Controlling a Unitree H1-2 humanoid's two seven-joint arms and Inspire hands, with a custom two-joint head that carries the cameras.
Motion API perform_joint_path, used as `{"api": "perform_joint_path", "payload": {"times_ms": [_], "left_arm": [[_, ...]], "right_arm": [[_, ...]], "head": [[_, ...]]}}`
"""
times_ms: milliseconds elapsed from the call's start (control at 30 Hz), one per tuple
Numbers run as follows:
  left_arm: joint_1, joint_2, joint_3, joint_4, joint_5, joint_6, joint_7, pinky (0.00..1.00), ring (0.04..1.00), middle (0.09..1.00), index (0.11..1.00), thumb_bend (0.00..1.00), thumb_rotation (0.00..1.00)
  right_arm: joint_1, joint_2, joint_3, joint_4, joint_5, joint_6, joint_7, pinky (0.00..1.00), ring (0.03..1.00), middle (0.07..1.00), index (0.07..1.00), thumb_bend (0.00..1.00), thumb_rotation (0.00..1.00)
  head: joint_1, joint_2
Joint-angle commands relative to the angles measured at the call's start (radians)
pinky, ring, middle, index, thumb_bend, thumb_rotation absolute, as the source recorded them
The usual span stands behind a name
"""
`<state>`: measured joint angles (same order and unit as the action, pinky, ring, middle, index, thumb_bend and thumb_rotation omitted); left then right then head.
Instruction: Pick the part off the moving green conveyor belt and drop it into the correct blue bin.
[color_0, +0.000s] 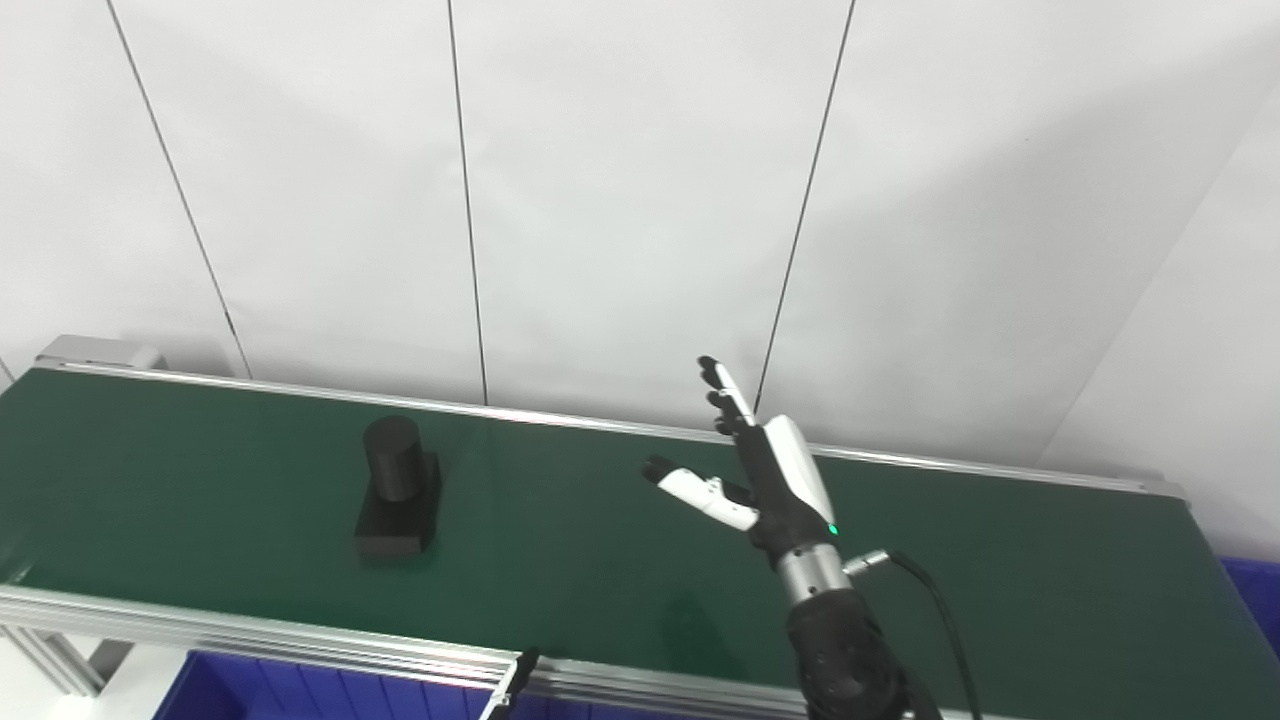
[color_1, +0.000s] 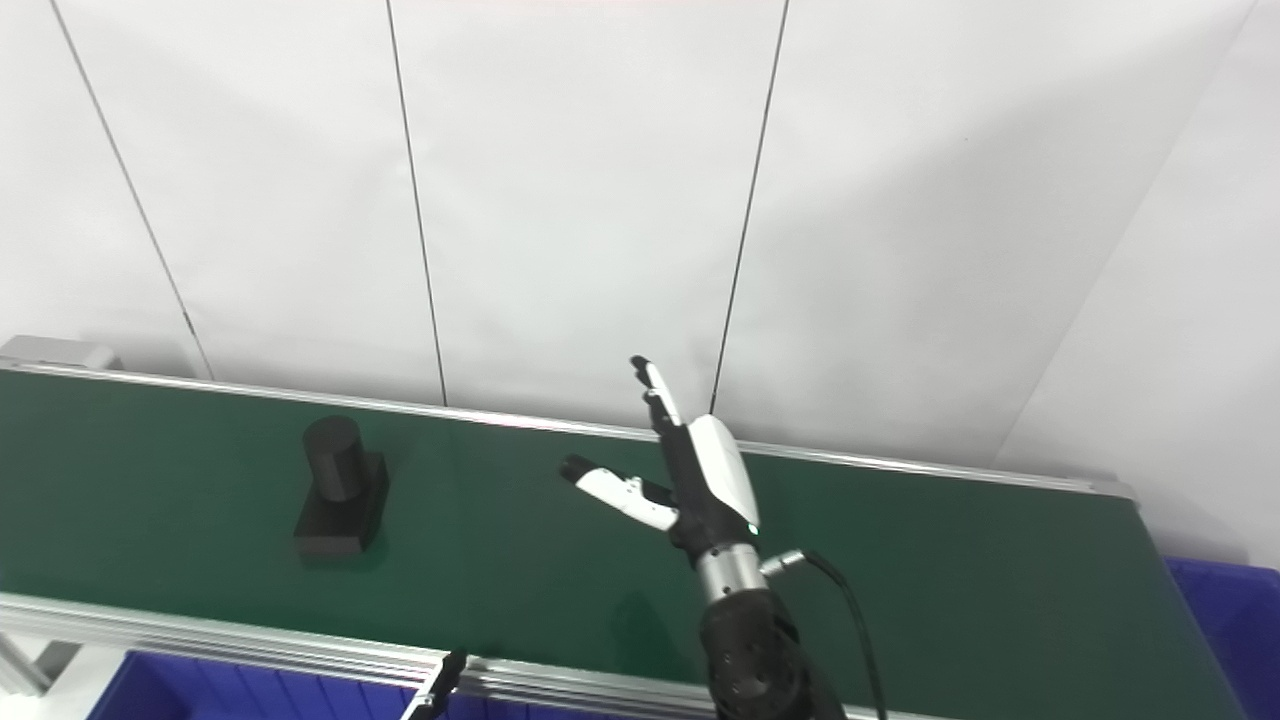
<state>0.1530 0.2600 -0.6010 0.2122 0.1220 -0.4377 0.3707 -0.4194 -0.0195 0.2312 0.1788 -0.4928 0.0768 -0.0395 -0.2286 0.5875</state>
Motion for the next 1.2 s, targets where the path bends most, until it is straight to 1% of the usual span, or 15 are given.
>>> {"api": "perform_joint_path", "payload": {"times_ms": [0,100,133,167,233,367,467,567,633,733,767,867,967,1067,1167], "left_arm": [[0.011,-0.001,0.012,-0.039,-0.016,-0.032,-0.014,1.0,1.0,1.0,0.983,0.71,1.0],[0.023,-0.004,0.021,-0.05,-0.022,-0.032,-0.029,1.0,1.0,1.0,0.984,0.69,1.0],[0.028,-0.003,0.024,-0.055,-0.02,-0.032,-0.034,1.0,1.0,1.0,0.989,0.71,1.0],[0.035,-0.003,0.029,-0.061,-0.024,-0.032,-0.048,1.0,1.0,1.0,0.989,0.72,1.0],[0.049,-0.005,0.041,-0.077,-0.029,-0.032,-0.068,1.0,1.0,1.0,0.994,0.76,1.0],[0.072,-0.023,0.07,-0.1,-0.045,-0.032,-0.105,1.0,1.0,1.0,0.987,0.78,1.0],[0.093,-0.037,0.1,-0.117,-0.078,-0.032,-0.163,1.0,1.0,1.0,0.989,0.79,1.0],[0.112,-0.055,0.13,-0.129,-0.106,-0.032,-0.216,1.0,1.0,1.0,0.991,0.79,1.0],[0.128,-0.079,0.165,-0.132,-0.158,-0.032,-0.28,0.99,0.998,1.0,0.992,0.79,1.0],[0.15,-0.113,0.224,-0.131,-0.21,-0.032,-0.377,0.98,0.989,1.0,0.997,0.78,1.0],[0.156,-0.121,0.24,-0.134,-0.205,-0.032,-0.397,0.97,0.988,1.0,0.997,0.78,1.0],[0.164,-0.139,0.278,-0.137,-0.185,-0.032,-0.444,0.96,0.979,1.0,0.999,0.79,1.0],[0.165,-0.151,0.304,-0.134,-0.17,-0.032,-0.476,0.96,0.974,1.0,1.0,0.79,1.0],[0.169,-0.17,0.326,-0.135,-0.166,-0.032,-0.497,0.95,0.962,0.991,1.0,0.78,1.0],[0.162,-0.172,0.344,-0.124,-0.162,-0.032,-0.523,0.95,0.957,0.986,0.999,0.8,1.0]], "right_arm": [[-0.061,0.01,0.007,0.004,-0.013,0.001,-0.011,0.83,0.921,0.959,0.996,0.87,0.83],[-0.081,0.014,0.018,0.036,-0.025,-0.003,-0.019,0.83,0.914,0.951,0.992,0.86,0.84],[-0.09,0.017,0.022,0.048,-0.028,0.001,-0.018,0.82,0.9,0.936,0.99,0.87,0.84],[-0.097,0.021,0.024,0.058,-0.03,0.007,-0.017,0.81,0.898,0.935,0.989,0.88,0.85],[-0.105,0.027,0.029,0.067,-0.036,0.016,-0.015,0.81,0.896,0.939,0.986,0.88,0.84],[-0.12,0.034,0.042,0.08,-0.054,0.04,-0.008,0.81,0.907,0.956,0.987,0.88,0.84],[-0.139,0.038,0.057,0.112,-0.065,0.042,-0.011,0.81,0.898,0.959,0.983,0.89,0.83],[-0.161,0.041,0.069,0.152,-0.065,0.033,-0.011,0.85,0.918,0.969,0.981,0.91,0.82],[-0.175,0.044,0.074,0.177,-0.065,0.034,-0.009,0.85,0.918,0.966,0.984,0.92,0.82],[-0.196,0.054,0.079,0.218,-0.061,0.043,-0.008,0.81,0.895,0.947,0.986,0.94,0.82],[-0.208,0.059,0.08,0.246,-0.061,0.034,-0.017,0.81,0.893,0.945,0.986,0.94,0.82],[-0.238,0.071,0.088,0.315,-0.06,0.013,-0.034,0.86,0.91,0.945,0.976,0.97,0.82],[-0.267,0.081,0.102,0.371,-0.067,0.018,-0.038,0.9,0.932,0.957,0.988,0.98,0.82],[-0.298,0.093,0.115,0.441,-0.069,0.011,-0.053,0.91,0.936,0.958,0.99,0.99,0.82],[-0.33,0.103,0.128,0.527,-0.073,-0.021,-0.088,0.89,0.927,0.951,0.988,1.0,0.82]], "head": [[0.001,0.001],[0.003,0.006],[0.004,0.01],[0.004,0.01],[0.006,0.018],[0.003,0.028],[-0.007,0.038],[-0.013,0.041],[-0.03,0.044],[-0.044,0.045],[-0.053,0.046],[-0.065,0.045],[-0.075,0.045],[-0.085,0.045],[-0.102,0.042]]}}
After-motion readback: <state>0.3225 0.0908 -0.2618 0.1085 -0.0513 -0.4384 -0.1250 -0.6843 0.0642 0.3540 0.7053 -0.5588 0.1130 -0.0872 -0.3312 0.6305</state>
